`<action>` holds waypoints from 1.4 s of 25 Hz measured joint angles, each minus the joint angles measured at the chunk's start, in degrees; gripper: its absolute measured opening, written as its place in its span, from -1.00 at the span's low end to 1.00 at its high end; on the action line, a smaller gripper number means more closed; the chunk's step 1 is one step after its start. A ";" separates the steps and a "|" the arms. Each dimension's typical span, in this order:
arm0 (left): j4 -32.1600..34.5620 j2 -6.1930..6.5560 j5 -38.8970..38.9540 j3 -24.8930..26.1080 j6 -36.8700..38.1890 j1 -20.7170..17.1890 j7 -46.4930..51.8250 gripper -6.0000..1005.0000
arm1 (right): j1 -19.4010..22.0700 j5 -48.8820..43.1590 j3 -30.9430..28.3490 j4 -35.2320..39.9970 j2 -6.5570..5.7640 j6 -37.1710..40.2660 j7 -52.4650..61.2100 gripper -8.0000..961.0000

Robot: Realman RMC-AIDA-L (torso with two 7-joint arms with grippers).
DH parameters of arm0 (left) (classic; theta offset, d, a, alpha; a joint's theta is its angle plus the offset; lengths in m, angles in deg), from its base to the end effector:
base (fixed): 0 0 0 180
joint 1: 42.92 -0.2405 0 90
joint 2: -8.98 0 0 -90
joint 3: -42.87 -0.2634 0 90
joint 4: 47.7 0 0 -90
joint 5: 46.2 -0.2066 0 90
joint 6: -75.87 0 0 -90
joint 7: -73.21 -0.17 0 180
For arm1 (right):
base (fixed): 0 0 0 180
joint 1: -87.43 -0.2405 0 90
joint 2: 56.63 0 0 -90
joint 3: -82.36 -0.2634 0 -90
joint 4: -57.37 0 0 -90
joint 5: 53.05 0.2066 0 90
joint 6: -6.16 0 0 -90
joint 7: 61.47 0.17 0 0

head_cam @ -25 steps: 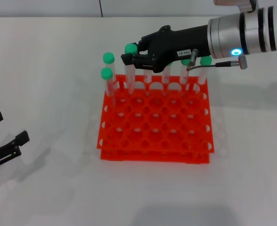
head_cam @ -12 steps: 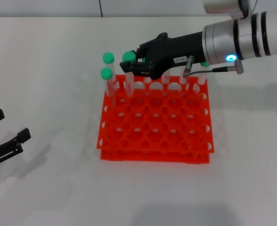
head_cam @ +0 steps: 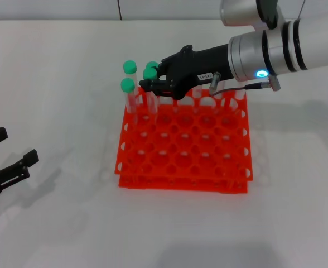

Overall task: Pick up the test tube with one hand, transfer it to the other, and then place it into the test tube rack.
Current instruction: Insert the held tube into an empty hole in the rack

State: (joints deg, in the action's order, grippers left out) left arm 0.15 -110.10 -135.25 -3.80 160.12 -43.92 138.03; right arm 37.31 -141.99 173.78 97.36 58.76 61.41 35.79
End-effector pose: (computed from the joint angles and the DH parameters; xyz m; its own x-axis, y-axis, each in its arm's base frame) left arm -0.3598 0.2318 0.0336 0.7426 0.2457 0.6230 0.6163 -0.6148 -0.4921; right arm 0.0981 0.4192 -0.1020 0.9385 -0.1675 -0.3020 -0.2324 -0.9532 -0.1936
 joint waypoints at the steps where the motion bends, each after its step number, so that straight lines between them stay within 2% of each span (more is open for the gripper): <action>1: 0.00 0.00 0.00 0.00 -0.01 0.03 -0.03 0.76 | -0.01 0.00 0.13 0.00 0.00 -0.10 0.08 -0.29; 13: 0.05 0.00 -0.50 0.00 0.06 0.06 -0.06 0.76 | 0.09 0.00 2.63 0.01 0.04 -0.43 0.30 -0.27; 35: -1.09 0.00 -0.51 0.00 0.35 -0.04 -0.75 0.76 | 0.95 -0.01 2.88 1.65 0.14 -0.64 -0.19 -0.24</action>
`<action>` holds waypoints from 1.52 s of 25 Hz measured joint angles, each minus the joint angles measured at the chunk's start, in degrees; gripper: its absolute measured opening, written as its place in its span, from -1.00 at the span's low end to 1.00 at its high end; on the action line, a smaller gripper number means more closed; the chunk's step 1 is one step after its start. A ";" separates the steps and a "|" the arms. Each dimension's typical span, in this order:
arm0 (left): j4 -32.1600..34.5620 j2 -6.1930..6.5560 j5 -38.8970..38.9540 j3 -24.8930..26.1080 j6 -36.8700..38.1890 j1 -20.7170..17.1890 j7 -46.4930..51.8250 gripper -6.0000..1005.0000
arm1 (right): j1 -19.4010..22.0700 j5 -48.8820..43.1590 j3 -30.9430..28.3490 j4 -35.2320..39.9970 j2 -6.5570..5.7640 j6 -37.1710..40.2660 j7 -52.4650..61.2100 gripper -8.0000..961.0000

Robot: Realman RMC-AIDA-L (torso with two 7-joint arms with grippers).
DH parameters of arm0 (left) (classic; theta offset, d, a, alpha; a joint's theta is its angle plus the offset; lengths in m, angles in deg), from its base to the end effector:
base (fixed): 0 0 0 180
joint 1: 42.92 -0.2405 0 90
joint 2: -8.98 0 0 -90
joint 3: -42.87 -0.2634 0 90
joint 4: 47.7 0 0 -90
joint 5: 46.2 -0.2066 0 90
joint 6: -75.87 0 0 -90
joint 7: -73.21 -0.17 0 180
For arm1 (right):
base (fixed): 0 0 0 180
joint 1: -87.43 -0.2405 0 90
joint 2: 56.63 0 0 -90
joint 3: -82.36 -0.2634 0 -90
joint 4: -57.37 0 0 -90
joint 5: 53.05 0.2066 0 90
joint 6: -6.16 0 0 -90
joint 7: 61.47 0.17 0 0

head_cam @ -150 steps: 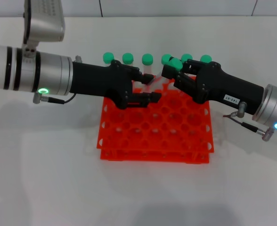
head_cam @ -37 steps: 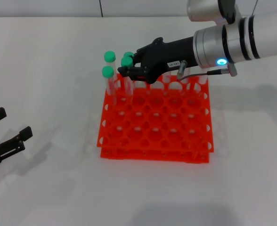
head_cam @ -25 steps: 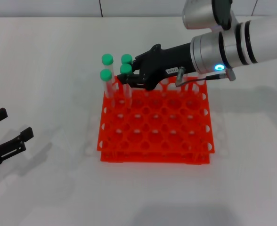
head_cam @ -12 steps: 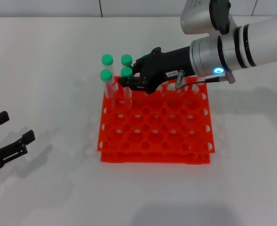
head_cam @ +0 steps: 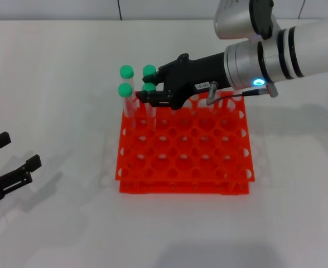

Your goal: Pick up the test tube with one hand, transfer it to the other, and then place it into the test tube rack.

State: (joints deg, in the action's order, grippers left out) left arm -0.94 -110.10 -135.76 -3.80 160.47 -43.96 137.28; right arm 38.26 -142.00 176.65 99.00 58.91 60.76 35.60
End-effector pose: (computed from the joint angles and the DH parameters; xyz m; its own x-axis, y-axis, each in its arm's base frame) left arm -0.3614 0.2282 0.0290 0.7412 0.2546 0.6211 0.6178 -0.6205 -0.4829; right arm 0.0991 0.4109 -0.1091 0.9502 -0.1419 -0.2775 -0.1982 -0.9622 -0.1867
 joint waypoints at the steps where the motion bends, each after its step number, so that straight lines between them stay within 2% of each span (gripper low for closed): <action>1: 0.02 0.00 0.00 0.00 0.02 0.01 0.00 0.76 | 0.16 0.00 -0.04 0.25 -0.04 0.06 0.09 -0.24; 6: 0.11 0.00 0.00 0.00 0.11 0.06 0.05 0.76 | 0.42 0.00 -0.10 0.55 -0.15 0.19 0.28 -0.23; 11: 0.26 0.09 0.18 0.22 0.37 -0.05 0.11 0.76 | 0.76 0.01 -1.47 1.20 -0.40 3.40 0.43 0.14; 13: 0.30 0.17 0.06 0.98 0.77 0.10 0.11 0.76 | 2.02 -0.06 -3.21 2.59 -0.68 6.12 0.45 0.14; 17: 0.31 0.22 -0.07 1.45 1.25 0.38 -0.02 0.76 | 7.55 -2.44 -8.37 8.67 -1.04 10.93 0.12 0.14; 23: 0.40 0.46 -0.17 1.48 1.63 1.17 0.07 0.76 | 17.81 -4.04 -16.83 15.34 -0.40 15.32 -4.94 0.25; 30: 0.43 1.08 -0.28 1.50 1.89 2.67 0.34 0.76 | 23.53 -3.15 -22.78 14.42 -0.23 20.03 -11.05 0.44; 36: -0.21 2.09 -3.15 1.50 3.34 4.84 0.57 0.76 | 27.94 1.58 -23.79 11.88 -0.28 22.13 -18.47 0.82; 38: -0.26 2.37 -4.41 1.50 4.21 5.75 0.91 0.76 | 28.40 2.00 -25.18 9.86 -0.41 23.95 -20.45 0.82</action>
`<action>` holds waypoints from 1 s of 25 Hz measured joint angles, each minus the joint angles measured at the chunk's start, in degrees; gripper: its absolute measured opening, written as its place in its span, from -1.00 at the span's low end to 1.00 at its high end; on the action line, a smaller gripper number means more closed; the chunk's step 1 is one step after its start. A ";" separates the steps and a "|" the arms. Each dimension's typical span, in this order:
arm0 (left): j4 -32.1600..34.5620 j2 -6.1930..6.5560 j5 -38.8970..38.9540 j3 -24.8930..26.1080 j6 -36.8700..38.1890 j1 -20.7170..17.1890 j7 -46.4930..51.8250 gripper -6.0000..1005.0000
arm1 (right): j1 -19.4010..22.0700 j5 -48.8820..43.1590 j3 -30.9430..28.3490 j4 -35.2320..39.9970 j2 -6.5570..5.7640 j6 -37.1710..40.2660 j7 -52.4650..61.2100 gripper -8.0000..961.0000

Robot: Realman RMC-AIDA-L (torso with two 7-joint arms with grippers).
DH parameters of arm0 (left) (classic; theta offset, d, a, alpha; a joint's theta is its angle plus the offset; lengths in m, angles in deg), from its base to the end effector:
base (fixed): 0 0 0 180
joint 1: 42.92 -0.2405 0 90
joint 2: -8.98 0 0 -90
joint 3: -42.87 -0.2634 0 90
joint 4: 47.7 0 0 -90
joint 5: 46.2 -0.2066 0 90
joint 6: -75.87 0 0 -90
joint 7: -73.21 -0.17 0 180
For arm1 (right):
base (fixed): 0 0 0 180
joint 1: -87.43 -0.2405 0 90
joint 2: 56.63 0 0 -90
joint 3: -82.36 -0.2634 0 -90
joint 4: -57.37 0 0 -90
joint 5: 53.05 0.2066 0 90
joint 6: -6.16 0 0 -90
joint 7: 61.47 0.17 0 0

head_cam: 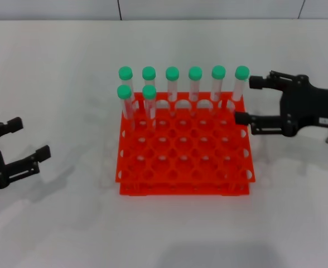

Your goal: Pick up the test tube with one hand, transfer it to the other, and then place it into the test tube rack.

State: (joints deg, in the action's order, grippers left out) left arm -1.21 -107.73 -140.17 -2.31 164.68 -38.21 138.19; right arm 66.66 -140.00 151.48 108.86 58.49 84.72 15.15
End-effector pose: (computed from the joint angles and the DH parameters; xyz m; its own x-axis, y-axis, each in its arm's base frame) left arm -0.3444 0.2510 0.0367 0.7881 0.2100 0.5786 0.5223 -0.7255 -0.4481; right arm 0.2243 0.3419 -0.0102 0.8432 -0.1066 -0.5269 -0.2905 -0.9150 -0.2799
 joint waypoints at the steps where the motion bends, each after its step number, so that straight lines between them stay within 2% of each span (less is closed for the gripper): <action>1: -0.06 0.19 -0.61 0.00 0.38 0.50 0.31 0.76 | 0.11 0.00 -0.95 -1.08 0.00 1.11 -1.01 0.82; 5: -0.97 1.59 -2.84 0.00 2.02 2.42 2.26 0.76 | 0.25 0.04 -4.26 -5.76 -0.10 5.20 -4.70 0.82; 6: -0.97 1.59 -2.84 0.00 2.02 2.42 2.26 0.76 | 0.28 0.02 -4.65 -6.63 -0.20 5.65 -5.22 0.82; 7: -1.84 2.49 -3.36 0.00 3.40 3.24 2.76 0.76 | 0.32 -0.07 -4.85 -7.35 -0.29 5.92 -5.66 0.82; 12: -3.18 3.87 -5.40 0.01 6.61 5.12 3.77 0.76 | 0.30 -0.44 -4.83 -10.88 -0.89 6.14 -7.28 0.82; 17: -3.82 4.41 -8.94 -0.01 8.77 7.32 5.45 0.76 | -0.49 -2.42 -4.48 -12.84 -1.21 7.27 -7.48 0.82; 25: -3.87 4.78 -11.05 -0.12 13.02 8.72 5.47 0.76 | -0.68 -4.89 -4.56 -12.89 -1.27 7.91 -7.09 0.82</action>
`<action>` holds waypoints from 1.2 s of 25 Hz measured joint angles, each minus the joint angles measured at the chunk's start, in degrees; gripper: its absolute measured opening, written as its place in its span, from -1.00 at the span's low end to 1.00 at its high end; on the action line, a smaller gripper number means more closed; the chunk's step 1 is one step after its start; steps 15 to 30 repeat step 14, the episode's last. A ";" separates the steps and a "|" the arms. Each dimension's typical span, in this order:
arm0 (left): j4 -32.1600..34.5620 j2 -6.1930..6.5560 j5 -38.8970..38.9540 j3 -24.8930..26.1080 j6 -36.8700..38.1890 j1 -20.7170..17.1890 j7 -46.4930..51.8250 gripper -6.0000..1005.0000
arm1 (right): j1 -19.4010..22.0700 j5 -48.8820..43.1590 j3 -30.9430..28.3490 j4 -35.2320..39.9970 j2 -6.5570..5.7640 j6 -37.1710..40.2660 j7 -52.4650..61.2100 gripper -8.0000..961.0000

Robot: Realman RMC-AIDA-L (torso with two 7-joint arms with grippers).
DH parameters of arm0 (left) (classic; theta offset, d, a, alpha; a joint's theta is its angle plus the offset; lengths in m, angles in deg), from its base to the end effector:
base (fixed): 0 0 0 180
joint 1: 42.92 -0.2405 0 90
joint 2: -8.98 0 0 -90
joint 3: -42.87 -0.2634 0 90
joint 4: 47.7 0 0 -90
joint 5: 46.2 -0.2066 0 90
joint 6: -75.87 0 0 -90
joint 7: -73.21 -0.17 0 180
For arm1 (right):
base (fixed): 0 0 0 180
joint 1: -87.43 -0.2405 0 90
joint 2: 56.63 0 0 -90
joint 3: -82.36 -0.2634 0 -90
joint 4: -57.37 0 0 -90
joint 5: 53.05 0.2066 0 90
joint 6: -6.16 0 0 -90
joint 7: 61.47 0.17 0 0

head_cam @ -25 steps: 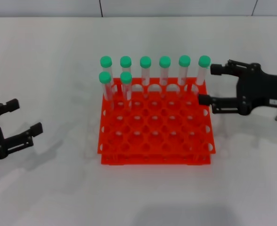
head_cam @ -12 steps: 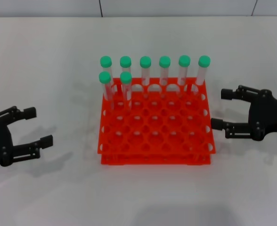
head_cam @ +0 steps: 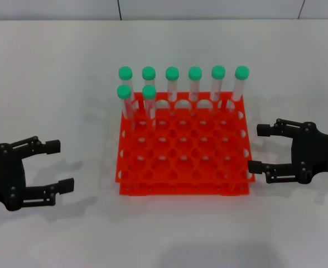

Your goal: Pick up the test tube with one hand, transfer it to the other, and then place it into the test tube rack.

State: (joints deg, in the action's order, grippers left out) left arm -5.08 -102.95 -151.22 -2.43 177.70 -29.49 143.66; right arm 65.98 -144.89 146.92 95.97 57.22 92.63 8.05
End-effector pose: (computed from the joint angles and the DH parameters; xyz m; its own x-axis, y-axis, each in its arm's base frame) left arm -0.3179 0.2539 0.0332 0.8177 0.2704 0.5082 0.4049 -0.8976 -0.1740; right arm 0.2651 0.3097 -0.0245 0.8414 -0.1913 -0.5054 -0.3138 -0.9344 -0.1687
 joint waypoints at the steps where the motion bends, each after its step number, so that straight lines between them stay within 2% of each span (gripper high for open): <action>1: 0.00 0.02 -0.39 -0.01 0.53 0.19 0.07 0.76 | 0.00 -0.11 0.05 -0.01 -0.02 0.02 0.01 0.82; 30: 0.00 -0.18 -2.05 -0.02 0.51 1.16 0.55 0.76 | -0.01 -1.90 0.01 -0.02 0.10 -0.27 0.18 0.82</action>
